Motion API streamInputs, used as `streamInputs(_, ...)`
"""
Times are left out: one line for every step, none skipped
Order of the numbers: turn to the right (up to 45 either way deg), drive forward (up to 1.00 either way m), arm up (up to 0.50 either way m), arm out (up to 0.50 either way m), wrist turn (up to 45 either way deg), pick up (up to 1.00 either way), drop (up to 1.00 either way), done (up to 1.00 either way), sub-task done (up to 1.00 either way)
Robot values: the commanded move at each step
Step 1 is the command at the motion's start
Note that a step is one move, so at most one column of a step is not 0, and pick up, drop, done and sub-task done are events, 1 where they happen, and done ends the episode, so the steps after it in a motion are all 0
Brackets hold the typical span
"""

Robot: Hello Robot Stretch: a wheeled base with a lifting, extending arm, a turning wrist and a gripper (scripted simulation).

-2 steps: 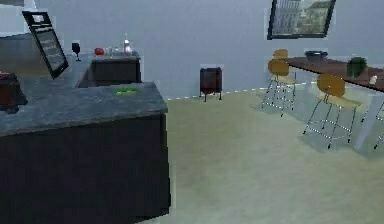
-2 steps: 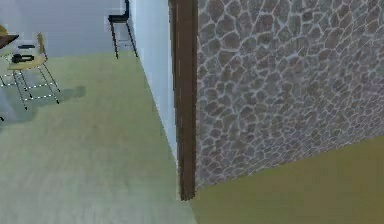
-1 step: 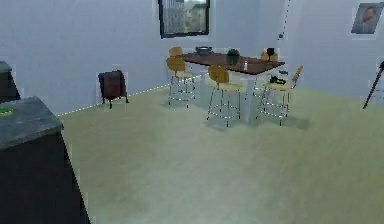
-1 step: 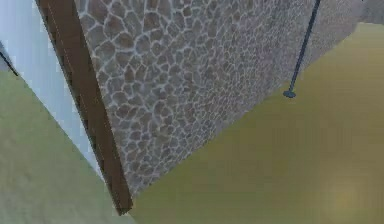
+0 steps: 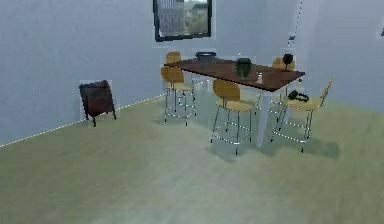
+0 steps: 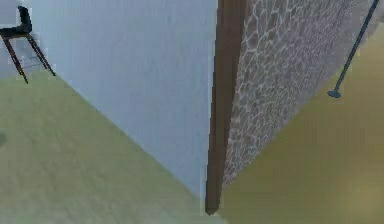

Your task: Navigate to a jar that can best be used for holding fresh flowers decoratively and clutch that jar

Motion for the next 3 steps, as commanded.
streamInputs(33.0, 0.0, 0.0, 0.0, 0.0, 0.0, 0.0, 0.0, 0.0)
streamInputs(0.0, 1.0, 0.0, 0.0, 0.0, 0.0, 0.0, 0.0, 0.0)
streamInputs(3.0, 0.0, 0.0, 0.0, 0.0, 0.0, 0.0, 0.0, 0.0)
